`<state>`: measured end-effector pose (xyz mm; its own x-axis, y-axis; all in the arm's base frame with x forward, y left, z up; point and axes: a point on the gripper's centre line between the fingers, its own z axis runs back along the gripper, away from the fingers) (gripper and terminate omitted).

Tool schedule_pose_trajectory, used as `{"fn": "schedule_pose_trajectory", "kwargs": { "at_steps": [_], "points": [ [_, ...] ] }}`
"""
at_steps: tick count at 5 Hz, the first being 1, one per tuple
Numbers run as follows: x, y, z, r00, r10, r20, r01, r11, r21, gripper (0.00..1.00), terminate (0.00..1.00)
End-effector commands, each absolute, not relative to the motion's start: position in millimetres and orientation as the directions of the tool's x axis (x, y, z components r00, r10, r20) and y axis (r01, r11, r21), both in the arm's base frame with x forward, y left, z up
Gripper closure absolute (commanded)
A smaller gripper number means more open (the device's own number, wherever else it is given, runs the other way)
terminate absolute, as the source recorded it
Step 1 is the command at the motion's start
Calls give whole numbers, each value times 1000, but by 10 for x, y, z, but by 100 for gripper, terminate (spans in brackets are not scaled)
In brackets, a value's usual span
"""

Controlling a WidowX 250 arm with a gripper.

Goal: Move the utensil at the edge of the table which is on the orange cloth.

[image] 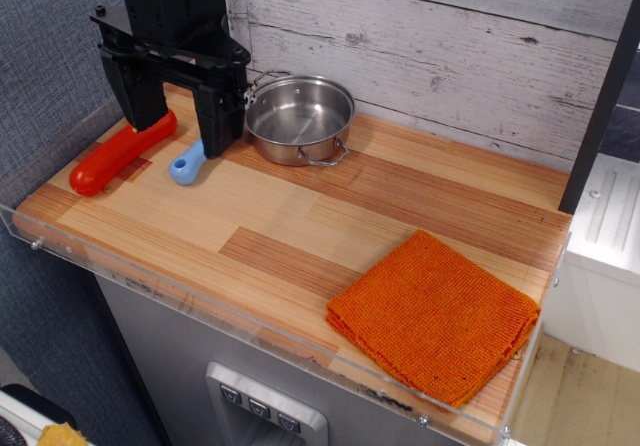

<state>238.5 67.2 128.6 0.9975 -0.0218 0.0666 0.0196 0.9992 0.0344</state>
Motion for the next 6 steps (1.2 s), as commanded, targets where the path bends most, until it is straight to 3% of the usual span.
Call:
{"fn": "schedule_pose_trajectory", "kwargs": {
  "at_steps": [1, 4, 6],
  "points": [
    [2385, 672, 1286, 998, -22, 67, 20, 999, 34, 0, 0],
    [3114, 562, 1011, 997, 29, 66, -30, 999, 20, 0, 0],
    [3626, 476, 766, 987, 30, 159, -36, 999, 39, 0, 0]
  ]
}}
